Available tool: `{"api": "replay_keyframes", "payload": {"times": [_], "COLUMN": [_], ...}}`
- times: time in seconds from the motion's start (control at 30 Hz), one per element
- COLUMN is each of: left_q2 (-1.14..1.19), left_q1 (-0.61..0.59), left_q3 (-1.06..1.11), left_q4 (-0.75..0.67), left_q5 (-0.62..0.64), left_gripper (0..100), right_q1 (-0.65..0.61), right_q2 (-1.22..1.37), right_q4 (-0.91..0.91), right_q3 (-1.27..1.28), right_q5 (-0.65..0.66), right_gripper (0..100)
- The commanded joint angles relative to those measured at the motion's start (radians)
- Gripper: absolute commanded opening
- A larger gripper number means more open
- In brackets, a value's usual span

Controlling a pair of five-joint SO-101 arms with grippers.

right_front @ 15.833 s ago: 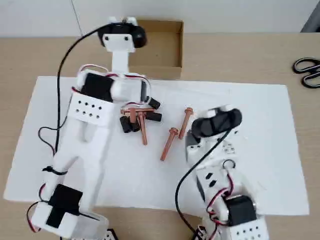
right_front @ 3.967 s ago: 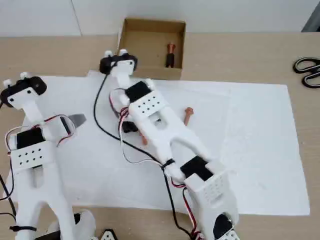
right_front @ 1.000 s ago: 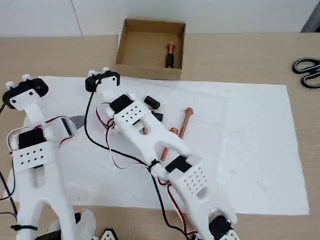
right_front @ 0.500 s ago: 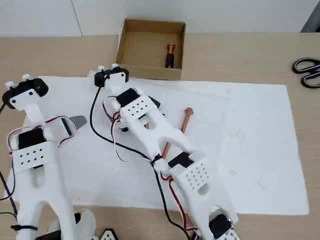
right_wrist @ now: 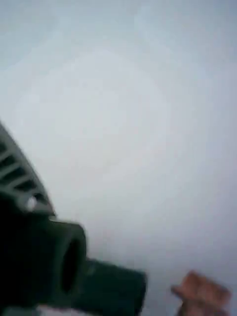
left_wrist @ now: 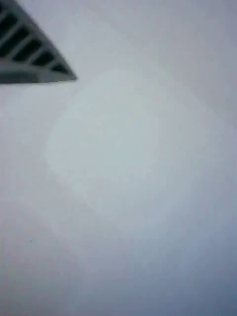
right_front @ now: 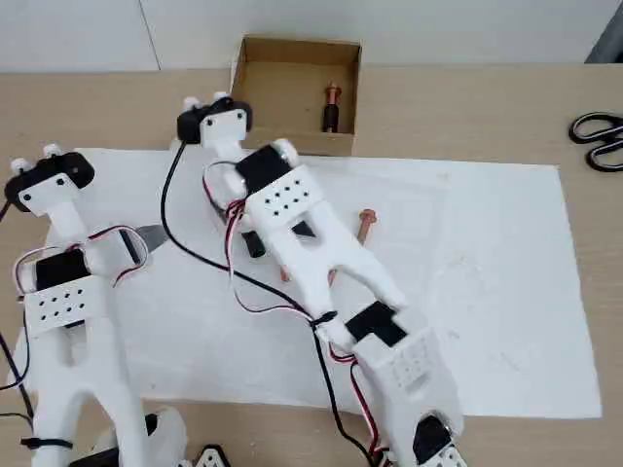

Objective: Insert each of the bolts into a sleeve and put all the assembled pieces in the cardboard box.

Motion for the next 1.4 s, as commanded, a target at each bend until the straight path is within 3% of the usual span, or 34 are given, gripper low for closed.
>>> {"api": "replay_keyframes", "payload": {"times": [0.0, 0.2, 0.33, 0.9, 1.37], "left_q2": [-0.029, -0.029, -0.025, -0.023, -0.023], "left_q1": [-0.002, 0.061, 0.138, 0.193, 0.195], "left_q3": [-0.002, -0.018, -0.084, -0.156, -0.154], "left_q4": [-0.017, 0.020, 0.080, 0.140, 0.140], "left_q5": [-0.005, -0.057, -0.069, -0.089, -0.089], "left_gripper": [33, 33, 33, 33, 33], "right_q1": [0.108, 0.335, 0.406, 0.542, 0.562], "right_q2": [-0.127, -0.119, -0.119, -0.113, -0.111], "right_q4": [0.076, 0.165, 0.166, 0.162, -0.096], "right_q3": [-0.051, 0.000, 0.077, 0.245, 0.525], "right_q5": [0.029, 0.032, 0.031, 0.028, 0.037], "right_gripper": [0.3, 0.3, 0.3, 0.4, 0.5]}}
